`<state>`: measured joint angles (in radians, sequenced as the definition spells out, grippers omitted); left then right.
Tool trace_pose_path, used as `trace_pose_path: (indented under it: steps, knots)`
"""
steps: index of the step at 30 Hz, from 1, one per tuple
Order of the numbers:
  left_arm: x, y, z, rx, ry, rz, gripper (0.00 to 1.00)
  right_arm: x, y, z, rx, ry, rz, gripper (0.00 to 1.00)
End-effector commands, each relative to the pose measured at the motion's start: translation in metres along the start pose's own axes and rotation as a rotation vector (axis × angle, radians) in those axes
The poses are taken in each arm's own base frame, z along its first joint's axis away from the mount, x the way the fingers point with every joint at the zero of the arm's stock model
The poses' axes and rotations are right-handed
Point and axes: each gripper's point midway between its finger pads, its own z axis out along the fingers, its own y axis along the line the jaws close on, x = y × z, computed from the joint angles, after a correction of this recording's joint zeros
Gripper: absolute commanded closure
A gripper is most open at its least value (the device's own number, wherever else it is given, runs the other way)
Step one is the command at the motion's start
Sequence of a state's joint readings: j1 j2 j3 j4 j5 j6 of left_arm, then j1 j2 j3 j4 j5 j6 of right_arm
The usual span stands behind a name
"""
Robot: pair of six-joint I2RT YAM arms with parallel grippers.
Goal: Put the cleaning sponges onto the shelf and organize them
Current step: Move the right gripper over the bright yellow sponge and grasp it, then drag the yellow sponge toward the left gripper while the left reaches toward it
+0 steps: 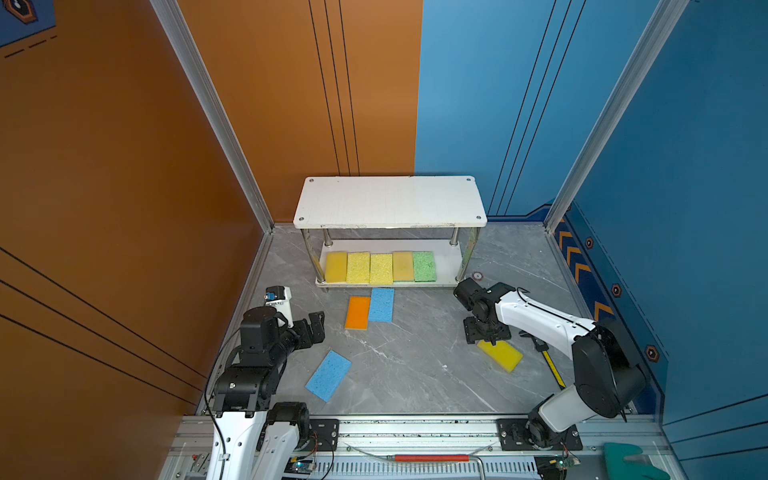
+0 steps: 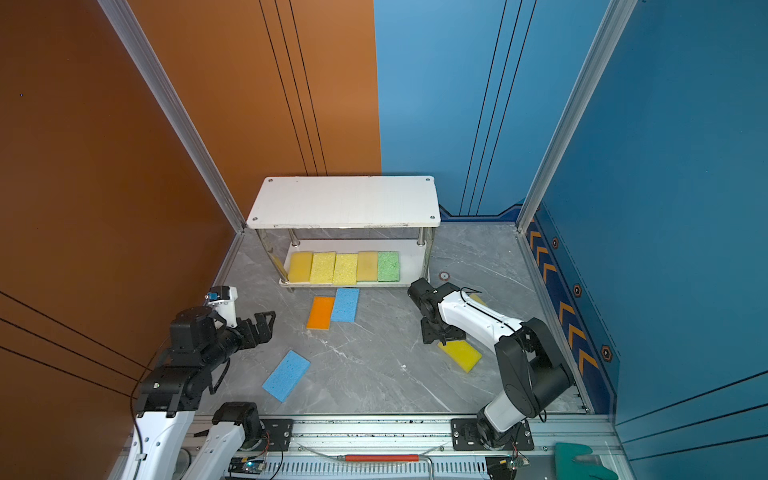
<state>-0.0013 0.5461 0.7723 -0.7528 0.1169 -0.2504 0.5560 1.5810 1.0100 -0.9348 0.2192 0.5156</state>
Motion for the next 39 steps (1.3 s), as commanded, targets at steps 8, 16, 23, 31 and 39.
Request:
trace_pose_path:
  steps: [8, 16, 23, 31, 39]
  knots:
    - [0.004, -0.003, 0.003, 0.022, 0.014, 0.016, 0.02, 0.013, -0.004, 0.027, 0.037, 0.074, -0.046, 0.44]
    - [0.004, -0.003, 0.003, 0.02, 0.016, 0.016, 0.02, 0.02, -0.005, 0.041, 0.027, 0.101, -0.037, 0.59]
    - [0.004, -0.003, 0.003, 0.018, 0.015, 0.015, 0.02, 0.02, -0.002, 0.038, 0.007, 0.094, -0.038, 0.95]
    - [0.005, -0.006, 0.003, 0.038, 0.02, 0.017, 0.02, 0.012, 0.018, 0.01, -0.154, 0.031, 0.047, 1.0]
    - [0.007, -0.04, 0.009, 0.207, 0.078, -0.056, 0.02, -0.005, 0.09, -0.041, -0.476, -0.112, 0.213, 1.0]
